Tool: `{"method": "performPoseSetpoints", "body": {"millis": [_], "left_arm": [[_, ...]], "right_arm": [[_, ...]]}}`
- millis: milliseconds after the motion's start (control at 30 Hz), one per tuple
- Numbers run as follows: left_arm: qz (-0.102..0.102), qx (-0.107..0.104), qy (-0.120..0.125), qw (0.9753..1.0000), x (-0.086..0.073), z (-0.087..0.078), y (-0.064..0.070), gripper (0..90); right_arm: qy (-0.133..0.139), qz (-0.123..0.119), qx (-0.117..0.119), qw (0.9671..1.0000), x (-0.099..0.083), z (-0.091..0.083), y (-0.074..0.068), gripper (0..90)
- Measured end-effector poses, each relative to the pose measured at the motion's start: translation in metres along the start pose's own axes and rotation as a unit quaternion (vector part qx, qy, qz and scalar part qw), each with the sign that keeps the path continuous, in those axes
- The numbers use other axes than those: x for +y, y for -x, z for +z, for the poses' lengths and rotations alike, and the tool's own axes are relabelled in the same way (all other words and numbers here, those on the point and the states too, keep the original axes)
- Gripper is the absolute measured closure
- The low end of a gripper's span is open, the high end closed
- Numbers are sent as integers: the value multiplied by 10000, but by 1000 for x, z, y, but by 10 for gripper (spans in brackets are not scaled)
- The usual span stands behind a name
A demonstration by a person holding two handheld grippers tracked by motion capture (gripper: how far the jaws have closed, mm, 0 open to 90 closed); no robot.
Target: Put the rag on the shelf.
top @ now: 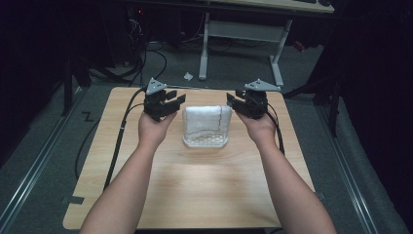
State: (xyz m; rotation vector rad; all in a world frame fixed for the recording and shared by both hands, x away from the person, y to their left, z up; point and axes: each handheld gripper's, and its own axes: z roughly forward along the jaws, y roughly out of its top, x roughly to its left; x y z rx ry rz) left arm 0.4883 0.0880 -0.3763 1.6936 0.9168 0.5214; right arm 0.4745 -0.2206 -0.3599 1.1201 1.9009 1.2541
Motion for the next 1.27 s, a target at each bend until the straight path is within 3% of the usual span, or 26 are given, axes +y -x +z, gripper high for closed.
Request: {"method": "performPoseSetpoints", "body": {"millis": [200,367,400,600,633,667,733,767,800,833,867,900,933,967,1000,1033,1067,1100,1200,1267], "left_arm": [[80,28,-15,10000,-13,-26,3,548],[66,-80,-135,9999,-41,-60,8,534],[66,-80,-135,9999,-41,-60,8,534],[7,-259,-582,9980,-102,-93,13,521],[7,-259,-582,9980,-102,-93,13,519],[-59,-275,-790,9965,-126,-100,13,517],[-71,-281,-876,9957,-134,-102,14,512],[-105,-304,-994,9945,-149,-105,15,508],[-171,-335,-1094,9933,-160,-107,17,501],[-245,-362,-1152,9924,-169,-108,18,501],[-346,-454,-1336,9894,-194,-112,26,489],[-329,-464,-1439,9880,-201,-113,30,486],[-311,-485,-1632,9849,-206,-113,34,490],[-311,-485,-1632,9849,-206,-113,34,492],[-195,-580,-1768,9823,-209,-111,43,485],[-195,-580,-1768,9823,-209,-111,43,482],[-54,-572,-1816,9817,-210,-109,49,482],[19,-565,-1827,9815,-210,-107,51,482],[-7,-576,-1802,9819,-210,-102,51,481],[-47,-543,-1774,9826,-209,-102,49,480]], "right_arm": [[-72,-103,-39,9999,-15,-22,-9,580],[-117,-183,17,9998,-39,-45,-19,559],[-117,-183,17,9998,-39,-45,-19,559],[-250,-272,83,9993,-77,-66,-32,524],[-250,-272,83,9993,-77,-66,-32,524],[-327,-291,109,9990,-92,-72,-37,517],[-325,-292,122,9990,-100,-74,-39,516],[-366,-265,142,9989,-106,-76,-41,512],[-441,-164,201,9987,-125,-80,-45,507],[-441,-164,201,9987,-125,-80,-45,507],[-563,-97,210,9981,-145,-83,-50,506],[-646,-21,239,9976,-157,-83,-52,503],[-719,15,243,9971,-165,-84,-53,500],[-802,48,220,9965,-177,-85,-55,502],[-828,58,147,9964,-195,-86,-58,513],[-828,58,147,9964,-195,-86,-58,513],[-869,10,77,9962,-205,-87,-59,554],[-1184,32,136,9929,-212,-86,-58,526],[-831,55,56,9965,-202,-91,-52,531],[-861,207,83,9960,-204,-89,-49,533]]}}
